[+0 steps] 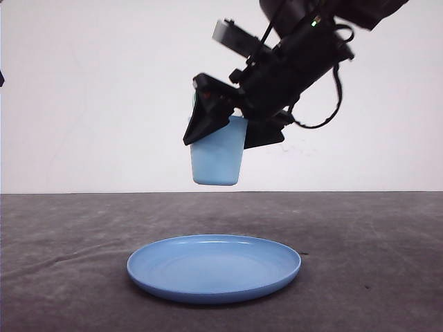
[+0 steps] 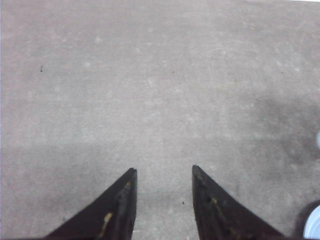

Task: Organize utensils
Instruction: 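Lift the blue cup with the right gripper above the plate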

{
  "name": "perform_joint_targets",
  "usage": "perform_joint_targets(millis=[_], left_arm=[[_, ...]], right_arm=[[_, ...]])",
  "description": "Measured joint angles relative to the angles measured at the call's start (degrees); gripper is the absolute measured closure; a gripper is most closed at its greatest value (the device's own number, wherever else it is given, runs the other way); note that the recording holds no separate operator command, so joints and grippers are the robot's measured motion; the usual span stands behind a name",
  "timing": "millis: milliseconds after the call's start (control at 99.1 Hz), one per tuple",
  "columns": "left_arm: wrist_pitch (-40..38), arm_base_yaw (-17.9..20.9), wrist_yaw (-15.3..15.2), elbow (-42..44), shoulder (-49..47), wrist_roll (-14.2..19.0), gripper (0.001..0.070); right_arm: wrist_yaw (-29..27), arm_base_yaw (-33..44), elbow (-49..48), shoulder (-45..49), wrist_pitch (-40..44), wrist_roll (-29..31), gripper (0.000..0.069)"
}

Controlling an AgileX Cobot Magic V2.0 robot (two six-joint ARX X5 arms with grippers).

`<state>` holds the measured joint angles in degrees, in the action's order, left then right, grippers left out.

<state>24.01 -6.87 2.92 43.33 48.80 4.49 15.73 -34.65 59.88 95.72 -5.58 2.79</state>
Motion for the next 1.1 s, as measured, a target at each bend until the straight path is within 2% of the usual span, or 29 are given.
perform_joint_targets(millis=[202, 565, 948, 1099], left_arm=[[-0.2, 0.0, 0.0, 0.0, 0.0, 0.0, 0.0517], [-0.3, 0.0, 0.0, 0.0, 0.0, 0.0, 0.0517], [-0.4, 0.0, 0.0, 0.0, 0.0, 0.0, 0.0517], [-0.4, 0.0, 0.0, 0.0, 0.0, 0.0, 0.0517]], right_arm=[[-1.6, -2.9, -8.8, -9.2, -0.4, 0.0, 0.0222], [-9.5, -11.2, -22.6, -23.1, -2.5, 0.0, 0.0223], [-11.3, -15.3, -29.1, -23.6, -13.2, -0.2, 0.0223], [-11.3, -15.9, -29.3, -22.5, -14.9, -1.5, 0.0223]])
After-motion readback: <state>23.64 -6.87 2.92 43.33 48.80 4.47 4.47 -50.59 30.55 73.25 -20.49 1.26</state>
